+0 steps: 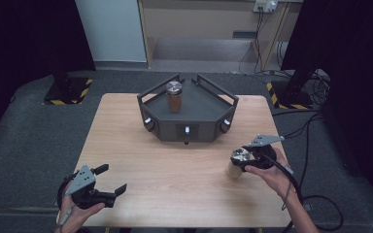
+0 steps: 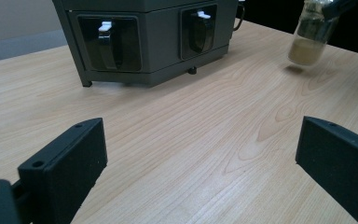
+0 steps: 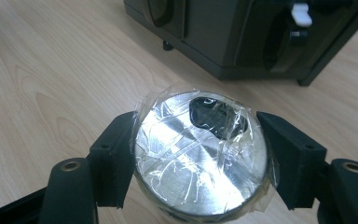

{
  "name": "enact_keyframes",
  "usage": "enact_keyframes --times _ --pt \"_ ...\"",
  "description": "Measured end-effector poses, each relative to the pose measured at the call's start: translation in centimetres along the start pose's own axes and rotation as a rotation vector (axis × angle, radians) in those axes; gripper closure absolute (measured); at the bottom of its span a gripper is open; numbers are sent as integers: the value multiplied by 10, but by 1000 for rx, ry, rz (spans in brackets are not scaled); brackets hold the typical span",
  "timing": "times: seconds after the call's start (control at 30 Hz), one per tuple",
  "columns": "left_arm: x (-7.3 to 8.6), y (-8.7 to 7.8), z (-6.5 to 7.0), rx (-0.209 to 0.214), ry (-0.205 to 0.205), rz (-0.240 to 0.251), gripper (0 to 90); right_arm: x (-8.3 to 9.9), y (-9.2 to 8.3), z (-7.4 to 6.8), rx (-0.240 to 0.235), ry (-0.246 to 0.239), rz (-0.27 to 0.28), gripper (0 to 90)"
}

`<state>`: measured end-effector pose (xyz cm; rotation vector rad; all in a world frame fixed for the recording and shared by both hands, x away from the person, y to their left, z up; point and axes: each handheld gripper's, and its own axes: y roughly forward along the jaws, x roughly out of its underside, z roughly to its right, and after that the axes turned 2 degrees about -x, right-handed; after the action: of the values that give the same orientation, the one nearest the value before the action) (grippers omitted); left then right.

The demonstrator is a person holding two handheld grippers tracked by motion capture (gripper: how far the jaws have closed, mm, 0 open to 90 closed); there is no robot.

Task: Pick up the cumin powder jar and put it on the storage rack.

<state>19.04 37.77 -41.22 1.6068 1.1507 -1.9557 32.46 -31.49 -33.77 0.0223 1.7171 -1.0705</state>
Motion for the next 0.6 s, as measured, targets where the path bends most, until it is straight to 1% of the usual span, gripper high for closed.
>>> enact_keyframes --times 0.13,0.43,0.57,0.6 --pt "1 -1 -1 -5 -9 5 10 -18 -3 4 -17 -37 -2 332" --pt "1 -1 -1 -2 -9 3 10 -70 -10 15 -54 -116 -14 332" --pt "0 0 -1 -3 -10 -3 10 -90 -11 21 -67 -128 -12 332" --pt "0 0 -1 -2 -10 -4 10 -95 -11 23 -75 -125 -11 333"
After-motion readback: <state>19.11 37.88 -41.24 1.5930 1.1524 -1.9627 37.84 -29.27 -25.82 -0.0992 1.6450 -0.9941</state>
